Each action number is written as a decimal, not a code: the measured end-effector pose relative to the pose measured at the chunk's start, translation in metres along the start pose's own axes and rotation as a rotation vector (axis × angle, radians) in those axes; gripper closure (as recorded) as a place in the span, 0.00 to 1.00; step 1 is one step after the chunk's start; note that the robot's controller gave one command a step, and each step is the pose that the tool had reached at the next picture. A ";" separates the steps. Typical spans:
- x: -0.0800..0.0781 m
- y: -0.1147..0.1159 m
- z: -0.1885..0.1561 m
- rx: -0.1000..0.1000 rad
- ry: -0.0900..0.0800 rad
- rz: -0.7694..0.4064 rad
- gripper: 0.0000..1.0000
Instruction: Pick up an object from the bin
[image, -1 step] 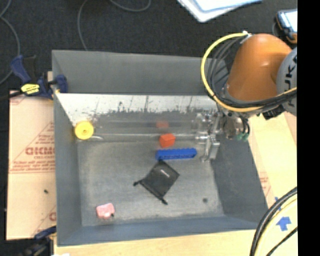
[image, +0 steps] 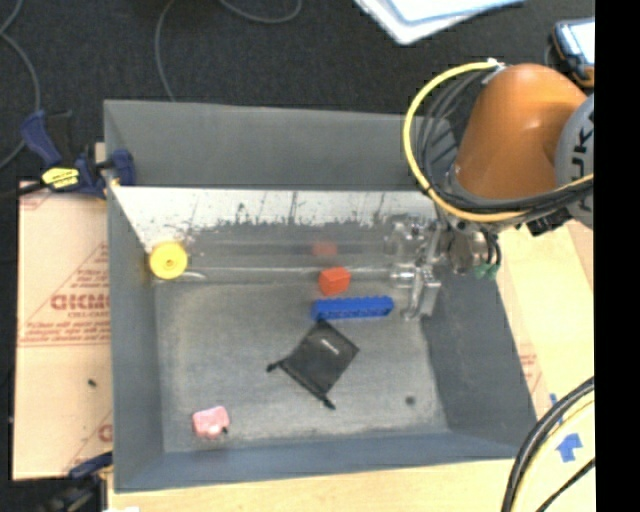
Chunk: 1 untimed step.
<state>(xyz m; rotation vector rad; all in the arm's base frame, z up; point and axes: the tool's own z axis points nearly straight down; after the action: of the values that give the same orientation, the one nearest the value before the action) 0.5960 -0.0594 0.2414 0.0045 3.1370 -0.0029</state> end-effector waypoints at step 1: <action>-0.012 0.024 0.087 -0.001 0.001 -0.183 0.00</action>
Offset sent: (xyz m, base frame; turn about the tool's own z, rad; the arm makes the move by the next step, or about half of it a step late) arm -0.0044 0.0329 -0.1249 -0.4277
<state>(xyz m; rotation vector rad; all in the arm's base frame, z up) 0.6090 -0.0351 0.1543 -0.2825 3.1256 -0.0027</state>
